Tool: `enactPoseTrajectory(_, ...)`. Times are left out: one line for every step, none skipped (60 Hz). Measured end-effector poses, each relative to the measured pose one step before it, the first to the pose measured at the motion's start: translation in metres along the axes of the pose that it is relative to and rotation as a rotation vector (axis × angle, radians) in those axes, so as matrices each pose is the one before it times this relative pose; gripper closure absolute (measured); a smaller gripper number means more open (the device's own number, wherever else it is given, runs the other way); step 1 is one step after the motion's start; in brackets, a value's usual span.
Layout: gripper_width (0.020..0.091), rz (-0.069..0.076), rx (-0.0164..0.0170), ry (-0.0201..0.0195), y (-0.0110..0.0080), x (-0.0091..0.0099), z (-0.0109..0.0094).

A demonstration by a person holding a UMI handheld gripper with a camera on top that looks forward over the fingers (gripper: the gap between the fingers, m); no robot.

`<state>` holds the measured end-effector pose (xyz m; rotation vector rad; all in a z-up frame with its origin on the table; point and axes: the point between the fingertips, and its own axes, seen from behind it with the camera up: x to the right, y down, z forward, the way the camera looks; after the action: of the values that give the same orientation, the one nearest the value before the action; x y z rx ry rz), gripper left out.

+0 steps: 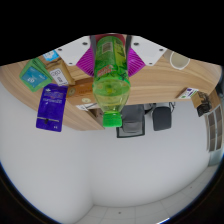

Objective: Pour water

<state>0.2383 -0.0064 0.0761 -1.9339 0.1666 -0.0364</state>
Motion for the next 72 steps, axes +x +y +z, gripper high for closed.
enactPoseTrajectory(0.0693, -0.0009, -0.00408, -0.00443, 0.00503, -0.00120, 0.00127)
enactPoseTrajectory(0.0688, -0.0021, 0.02577, -0.00749, -0.00408, -0.00116, -0.00048)
enactPoseTrajectory(0.0688, -0.0019, 0.02146, -0.00103, -0.00023, -0.00091, -0.00066)
enactPoseTrajectory(0.0688, 0.0068, 0.00753, -0.00303, 0.00043, -0.00020, 0.00008)
enactPoseTrajectory(0.0685, 0.0103, -0.00182, -0.00332, 0.00128, -0.00037, -0.00011)
enactPoseTrajectory(0.0677, 0.0069, 0.01588, 0.00006, -0.00262, 0.00073, -0.00021)
enactPoseTrajectory(0.0671, 0.0060, 0.00389, 0.00061, 0.00063, 0.00086, -0.00016)
enactPoseTrajectory(0.0664, 0.0053, 0.00382, -0.00408, 0.00002, -0.00028, -0.00018)
enactPoseTrajectory(0.0660, 0.0007, 0.00522, -0.00414, -0.00016, -0.00003, -0.00022)
enactPoseTrajectory(0.0652, -0.0037, -0.00446, -0.00324, -0.00015, -0.00008, -0.00063)
enactPoseTrajectory(0.0646, -0.0041, 0.00417, -0.00309, 0.00063, -0.00060, -0.00079)
enactPoseTrajectory(0.0640, -0.0058, 0.00161, -0.00258, 0.00101, -0.00038, -0.00060)
enactPoseTrajectory(0.0638, -0.0063, 0.00132, -0.00153, 0.00054, 0.00022, -0.00005)
enactPoseTrajectory(0.0631, -0.0056, 0.00088, -0.00150, 0.00042, -0.00036, -0.00057)
enactPoseTrajectory(0.0626, -0.0052, -0.00183, -0.00184, 0.00073, -0.00067, -0.00071)
enactPoseTrajectory(0.0625, -0.0059, -0.00225, -0.00311, 0.00090, -0.00077, -0.00066)
enactPoseTrajectory(0.0615, -0.0043, -0.00341, -0.00143, 0.00028, -0.00016, -0.00015)
enactPoseTrajectory(0.0607, -0.0030, -0.00393, 0.00045, 0.00068, -0.00031, -0.00114)
enactPoseTrajectory(0.0603, 0.0002, -0.00568, 0.00129, 0.00113, 0.00016, -0.00020)
enactPoseTrajectory(0.0594, 0.0005, -0.00713, 0.00345, 0.00104, 0.00078, -0.00003)
enactPoseTrajectory(0.0585, 0.0013, -0.01109, 0.00389, 0.00195, 0.00078, -0.00014)
enactPoseTrajectory(0.0571, 0.0040, -0.01257, 0.00141, 0.00186, -0.00009, -0.00033)
enactPoseTrajectory(0.0556, 0.0030, -0.01672, 0.00115, 0.00283, -0.00026, -0.00046)
enactPoseTrajectory(0.0539, -0.0016, -0.01761, 0.00248, 0.00337, 0.00160, 0.00045)
enactPoseTrajectory(0.0510, -0.0033, -0.01721, 0.00960, 0.00267, 0.00194, -0.00024)
enactPoseTrajectory(0.0476, -0.0068, -0.01088, 0.01392, 0.00215, 0.00225, -0.00168)
enactPoseTrajectory(0.0431, -0.0103, -0.01416, 0.01596, 0.00204, 0.00254, -0.00152)
enactPoseTrajectory(0.0382, -0.0079, -0.00775, 0.01386, 0.00186, 0.00257, -0.00173)
enactPoseTrajectory(0.0331, -0.0055, -0.00831, 0.01429, 0.00125, 0.00231, -0.00242)
enactPoseTrajectory(0.0282, -0.0027, -0.00545, 0.01401, 0.00109, 0.00231, -0.00301)
enactPoseTrajectory(0.0239, 0.0003, -0.00332, 0.01053, 0.00093, 0.00121, -0.00339)
enactPoseTrajectory(0.0235, 0.0017, -0.00114, 0.00300, 0.00063, -0.00061, -0.00409)
enactPoseTrajectory(0.0245, 0.0032, 0.00126, 0.00025, 0.00074, 0.00060, -0.00412)
enactPoseTrajectory(0.0248, 0.0048, 0.00224, -0.00026, 0.00008, -0.00096, -0.00564)
enactPoseTrajectory(0.0253, 0.0036, 0.00111, -0.00008, 0.00152, 0.00077, -0.00487)
enactPoseTrajectory(0.0255, 0.0076, -0.00163, 0.00186, 0.00162, 0.00017, -0.00592)
enactPoseTrajectory(0.0254, 0.0090, -0.00543, 0.00274, 0.00242, 0.00076, -0.00616)
enactPoseTrajectory(0.0255, 0.0101, -0.00674, 0.00440, 0.00233, 0.00075, -0.00650)
enactPoseTrajectory(0.0256, 0.0087, -0.00562, 0.00317, 0.00213, 0.00017, -0.00687)
enactPoseTrajectory(0.0255, 0.0074, -0.00533, 0.00103, 0.00186, -0.00058, -0.00719)
enactPoseTrajectory(0.0253, 0.0060, -0.00611, 0.00062, 0.00171, -0.00083, -0.00728)
enactPoseTrajectory(0.0254, 0.0042, -0.00664, -0.00032, 0.00121, -0.00102, -0.00780)
enactPoseTrajectory(0.0253, 0.0013, -0.00397, -0.00207, 0.00060, -0.00174, -0.00804)
enactPoseTrajectory(0.0252, -0.0017, -0.00046, -0.00379, -0.00090, -0.00319, -0.00864)
enactPoseTrajectory(0.0252, -0.0011, 0.00076, -0.00616, -0.00050, -0.00244, -0.00776)
enactPoseTrajectory(0.0250, -0.0024, 0.00314, -0.00531, -0.00160, -0.00290, -0.00804)
enactPoseTrajectory(0.0251, -0.0034, 0.00502, -0.00462, -0.00226, -0.00288, -0.00774)
enactPoseTrajectory(0.0251, -0.0040, 0.00505, -0.00367, -0.00216, -0.00277, -0.00733)
enactPoseTrajectory(0.0253, -0.0035, 0.00389, -0.00361, -0.00204, -0.00270, -0.00689)
enactPoseTrajectory(0.0251, -0.0021, 0.00094, -0.00434, -0.00152, -0.00323, -0.00688)
enactPoseTrajectory(0.0252, -0.0012, -0.00120, -0.00689, -0.00137, -0.00388, -0.00681)
enactPoseTrajectory(0.0252, -0.0016, -0.00522, -0.00810, -0.00283, -0.00512, -0.00786)
enactPoseTrajectory(0.0250, -0.0010, 0.00144, -0.00826, -0.00237, -0.00363, -0.00657)
enactPoseTrajectory(0.0253, -0.0001, 0.00556, -0.00514, -0.00331, -0.00302, -0.00629)
enactPoseTrajectory(0.0253, 0.0008, 0.00636, -0.00211, -0.00400, -0.00310, -0.00587)
enactPoseTrajectory(0.0252, 0.0011, 0.00712, -0.00252, -0.00337, -0.00282, -0.00575)
enactPoseTrajectory(0.0254, 0.0013, 0.00576, -0.00380, -0.00332, -0.00308, -0.00581)
enactPoseTrajectory(0.0254, 0.0008, 0.00453, -0.00605, -0.00312, -0.00353, -0.00568)
enactPoseTrajectory(0.0254, 0.0009, 0.00397, -0.00695, -0.00310, -0.00358, -0.00566)
enactPoseTrajectory(0.0253, 0.0005, 0.00495, -0.00652, -0.00363, -0.00394, -0.00550)
enactPoseTrajectory(0.0255, -0.0011, 0.00519, -0.00534, -0.00368, -0.00300, -0.00522)
enactPoseTrajectory(0.0255, -0.0034, 0.00502, -0.00384, -0.00343, -0.00275, -0.00542)
enactPoseTrajectory(0.0253, -0.0062, 0.00428, -0.00444, -0.00336, -0.00298, -0.00472)
enactPoseTrajectory(0.0253, -0.0090, 0.00333, -0.00602, -0.00319, -0.00302, -0.00463)
enactPoseTrajectory(0.0253, -0.0106, 0.00165, -0.00662, -0.00283, -0.00321, -0.00410)
enactPoseTrajectory(0.0253, -0.0098, -0.00223, -0.00496, -0.00228, -0.00348, -0.00341)
enactPoseTrajectory(0.0252, -0.0081, -0.00274, -0.00444, -0.00300, -0.00309, -0.00518)
enactPoseTrajectory(0.0249, -0.0068, -0.00203, -0.00430, -0.00179, -0.00259, -0.00337)
enactPoseTrajectory(0.0246, -0.0057, -0.00149, -0.00390, -0.00190, -0.00218, -0.00312)
enactPoseTrajectory(0.0248, -0.0058, -0.00099, -0.00373, -0.00202, -0.00219, -0.00315)
enactPoseTrajectory(0.0249, -0.0047, 0.00038, -0.00263, -0.00208, -0.00137, -0.00246)
enactPoseTrajectory(0.0249, -0.0045, 0.00111, -0.00203, -0.00200, -0.00101, -0.00254)
